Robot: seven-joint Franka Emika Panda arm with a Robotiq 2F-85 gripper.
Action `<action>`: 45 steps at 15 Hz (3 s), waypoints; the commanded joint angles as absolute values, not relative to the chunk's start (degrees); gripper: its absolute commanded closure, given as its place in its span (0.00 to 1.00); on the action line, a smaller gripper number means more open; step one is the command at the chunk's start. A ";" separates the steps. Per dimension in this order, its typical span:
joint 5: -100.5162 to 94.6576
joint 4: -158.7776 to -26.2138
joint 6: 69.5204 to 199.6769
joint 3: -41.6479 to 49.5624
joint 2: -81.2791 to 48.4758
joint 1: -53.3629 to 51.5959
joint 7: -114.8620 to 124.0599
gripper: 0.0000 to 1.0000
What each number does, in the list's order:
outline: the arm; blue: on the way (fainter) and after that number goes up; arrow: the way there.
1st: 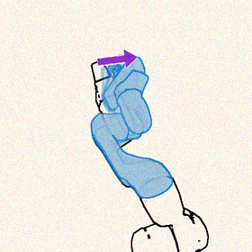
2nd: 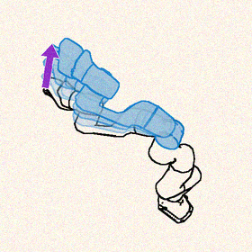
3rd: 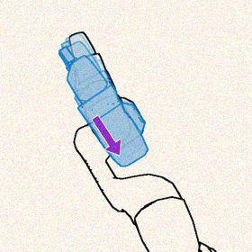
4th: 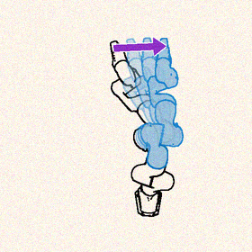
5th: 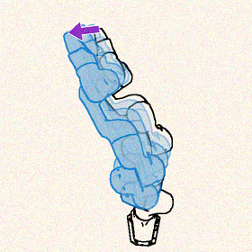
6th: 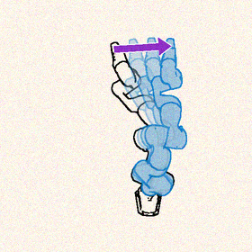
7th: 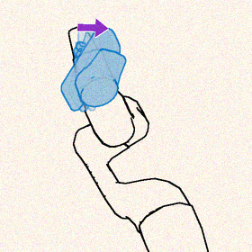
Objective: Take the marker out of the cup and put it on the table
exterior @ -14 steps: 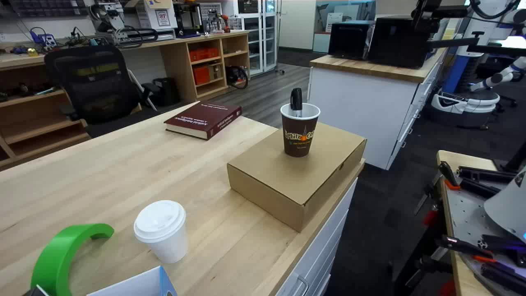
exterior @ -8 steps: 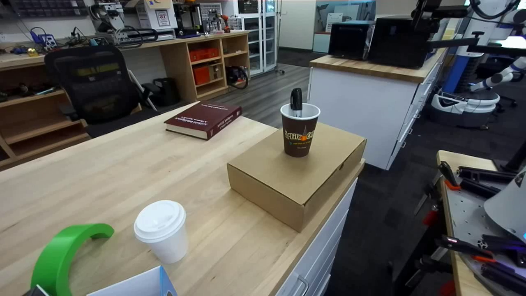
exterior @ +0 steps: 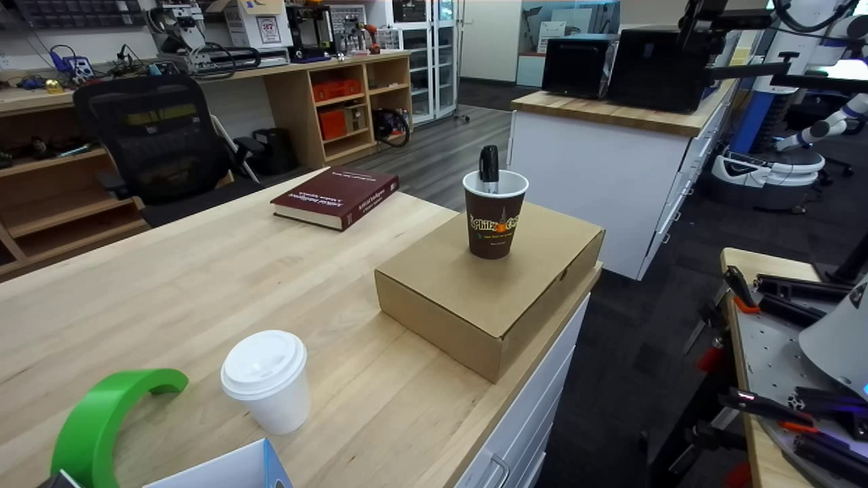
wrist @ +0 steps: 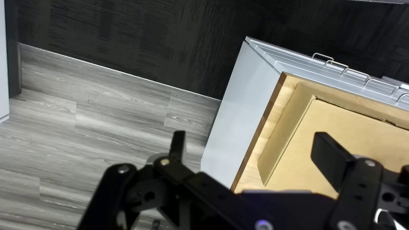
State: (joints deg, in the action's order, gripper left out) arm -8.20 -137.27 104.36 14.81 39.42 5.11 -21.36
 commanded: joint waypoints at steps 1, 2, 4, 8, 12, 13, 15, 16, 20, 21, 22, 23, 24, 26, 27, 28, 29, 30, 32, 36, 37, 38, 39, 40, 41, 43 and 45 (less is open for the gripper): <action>-6.57 -136.05 104.93 13.83 37.31 3.49 -21.68 0.00; -5.98 -135.72 104.97 13.34 36.68 2.86 -21.68 0.00; -5.13 -135.19 105.05 12.34 35.55 1.78 -21.83 0.00; -4.51 -133.87 104.92 9.46 32.88 -0.59 -22.04 0.00; -4.82 -131.91 104.85 6.72 29.86 -2.84 -22.63 0.00; -4.87 -131.40 104.91 6.21 29.13 -3.25 -22.91 0.00; -5.04 -130.08 105.15 5.20 27.50 -4.12 -23.56 0.00; -5.29 -129.33 105.34 4.71 26.67 -4.45 -23.91 0.00; -4.91 -126.59 106.43 3.96 23.60 -5.52 -26.83 0.00; -4.76 -126.01 106.75 3.78 22.86 -5.73 -27.61 0.00; -4.46 -125.41 107.14 3.61 22.04 -6.11 -28.46 0.00; -4.28 -124.82 107.44 3.40 21.26 -6.42 -29.16 0.00; -4.06 -124.29 107.80 3.17 20.56 -6.74 -29.93 0.00; -3.57 -123.24 108.40 2.70 19.16 -7.31 -31.27 0.00; -3.29 -122.75 108.68 2.50 18.47 -7.63 -31.99 0.00; -2.99 -122.17 109.06 2.27 17.53 -7.88 -32.66 0.00; -2.69 -121.70 109.26 2.05 16.87 -8.05 -33.44 0.00; -2.34 -121.26 109.76 1.73 16.03 -8.21 -34.20 0.00; -1.79 -120.36 110.72 1.15 14.41 -8.31 -35.76 0.00; -0.80 -118.60 112.37 -0.12 11.01 -8.52 -38.29 0.00; -0.65 -118.21 112.58 -0.48 10.35 -8.47 -38.57 0.00; -0.41 -117.72 112.17 -0.87 9.64 -8.40 -38.46 0.00; -1.53 -119.46 111.63 -1.11 11.36 -7.70 -37.15 0.00; -1.36 -119.07 111.63 -1.40 10.66 -7.71 -37.24 0.00; -1.34 -118.70 111.63 -1.58 10.14 -7.70 -37.25 0.00; -1.33 -118.33 111.62 -1.66 9.72 -7.67 -37.27 0.00; -1.33 -118.24 111.62 -1.66 9.73 -7.67 -37.29 0.00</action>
State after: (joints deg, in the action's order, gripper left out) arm -1.44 -118.35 111.74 -1.05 9.75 -8.31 -37.23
